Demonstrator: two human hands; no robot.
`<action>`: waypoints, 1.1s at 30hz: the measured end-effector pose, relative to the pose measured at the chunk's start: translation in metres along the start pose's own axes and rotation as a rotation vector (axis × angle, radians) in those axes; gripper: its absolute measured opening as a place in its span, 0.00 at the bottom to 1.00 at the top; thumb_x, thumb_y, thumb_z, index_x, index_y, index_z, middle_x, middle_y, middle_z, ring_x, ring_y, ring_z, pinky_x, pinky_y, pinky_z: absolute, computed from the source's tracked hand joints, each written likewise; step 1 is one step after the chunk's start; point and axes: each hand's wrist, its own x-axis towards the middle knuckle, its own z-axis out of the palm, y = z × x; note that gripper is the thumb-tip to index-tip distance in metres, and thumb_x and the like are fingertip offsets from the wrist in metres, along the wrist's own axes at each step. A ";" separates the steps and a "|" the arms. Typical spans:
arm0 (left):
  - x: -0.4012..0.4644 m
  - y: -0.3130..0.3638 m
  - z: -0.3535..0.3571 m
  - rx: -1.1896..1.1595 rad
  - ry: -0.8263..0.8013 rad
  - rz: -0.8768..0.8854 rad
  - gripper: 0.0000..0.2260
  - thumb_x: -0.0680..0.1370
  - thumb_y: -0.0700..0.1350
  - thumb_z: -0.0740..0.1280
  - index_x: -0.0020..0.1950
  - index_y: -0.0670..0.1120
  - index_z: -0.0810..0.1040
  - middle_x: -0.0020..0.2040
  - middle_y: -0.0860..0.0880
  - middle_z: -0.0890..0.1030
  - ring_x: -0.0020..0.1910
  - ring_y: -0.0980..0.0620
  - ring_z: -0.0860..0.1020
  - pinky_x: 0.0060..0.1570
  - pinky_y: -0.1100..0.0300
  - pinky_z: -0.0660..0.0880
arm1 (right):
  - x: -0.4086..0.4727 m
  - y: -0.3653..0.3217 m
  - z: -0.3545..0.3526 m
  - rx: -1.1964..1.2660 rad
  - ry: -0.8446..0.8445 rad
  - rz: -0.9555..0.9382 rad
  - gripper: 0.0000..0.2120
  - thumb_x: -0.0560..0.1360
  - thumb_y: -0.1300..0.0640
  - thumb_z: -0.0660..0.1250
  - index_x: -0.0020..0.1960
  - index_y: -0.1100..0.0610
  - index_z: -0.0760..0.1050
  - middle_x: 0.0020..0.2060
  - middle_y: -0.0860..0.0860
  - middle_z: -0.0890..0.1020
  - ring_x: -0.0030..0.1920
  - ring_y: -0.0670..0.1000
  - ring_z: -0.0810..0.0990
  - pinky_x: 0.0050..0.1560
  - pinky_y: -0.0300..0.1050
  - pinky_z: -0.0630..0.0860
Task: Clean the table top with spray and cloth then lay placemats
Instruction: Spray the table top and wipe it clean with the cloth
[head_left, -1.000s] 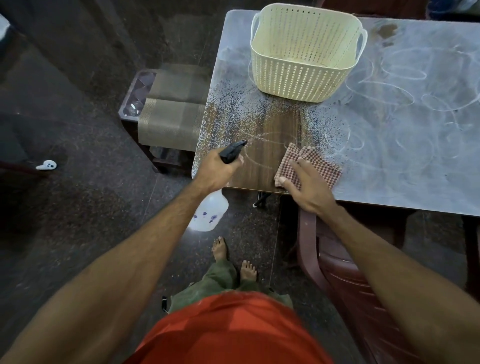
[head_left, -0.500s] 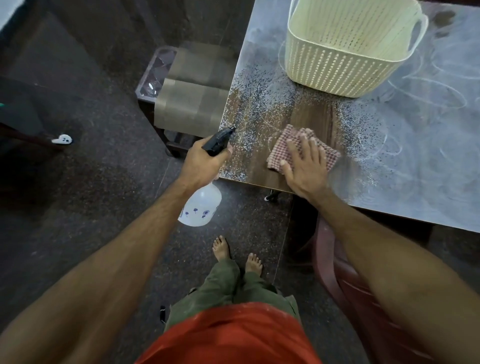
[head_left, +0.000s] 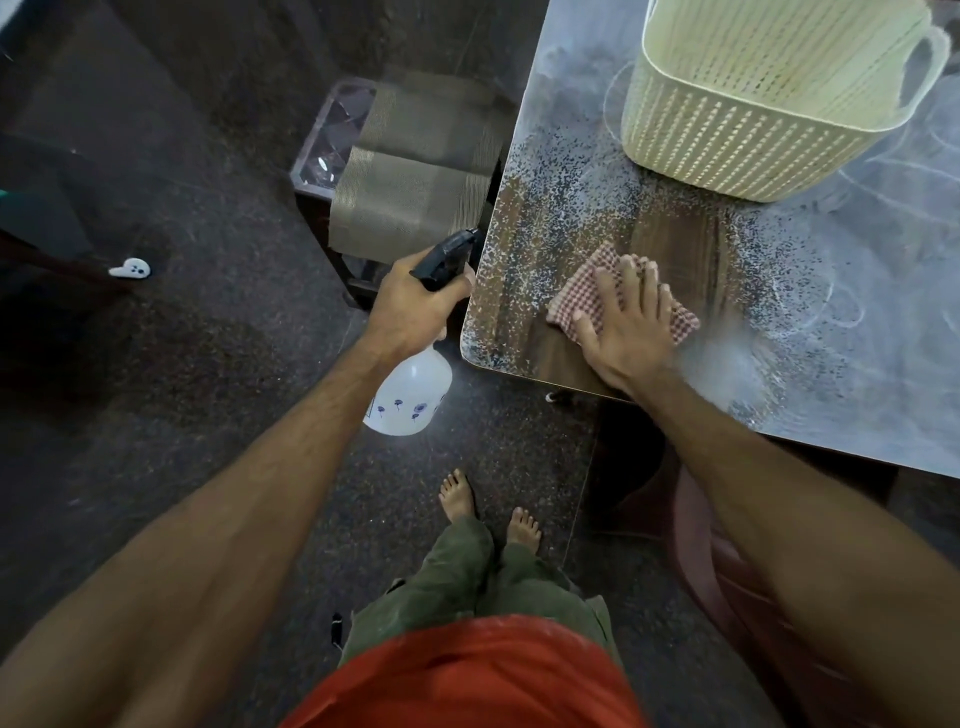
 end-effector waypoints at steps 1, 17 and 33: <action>0.004 0.000 -0.002 0.000 -0.008 0.006 0.16 0.73 0.53 0.69 0.51 0.41 0.80 0.48 0.33 0.81 0.24 0.52 0.72 0.28 0.60 0.72 | 0.007 -0.015 0.004 -0.006 0.006 -0.010 0.34 0.81 0.36 0.42 0.82 0.52 0.45 0.80 0.57 0.43 0.79 0.60 0.39 0.77 0.60 0.37; 0.070 0.010 -0.023 0.051 -0.086 0.071 0.11 0.80 0.45 0.68 0.53 0.36 0.79 0.36 0.36 0.79 0.19 0.60 0.70 0.25 0.69 0.70 | 0.052 -0.074 0.003 0.025 0.036 0.029 0.34 0.81 0.38 0.41 0.81 0.56 0.45 0.81 0.56 0.46 0.80 0.58 0.41 0.78 0.62 0.42; 0.115 0.018 -0.022 0.050 -0.132 0.065 0.10 0.79 0.45 0.68 0.53 0.38 0.79 0.30 0.46 0.73 0.21 0.59 0.70 0.26 0.70 0.70 | 0.075 -0.054 -0.006 0.045 0.060 0.081 0.31 0.83 0.40 0.44 0.82 0.54 0.46 0.81 0.55 0.47 0.80 0.56 0.43 0.77 0.55 0.38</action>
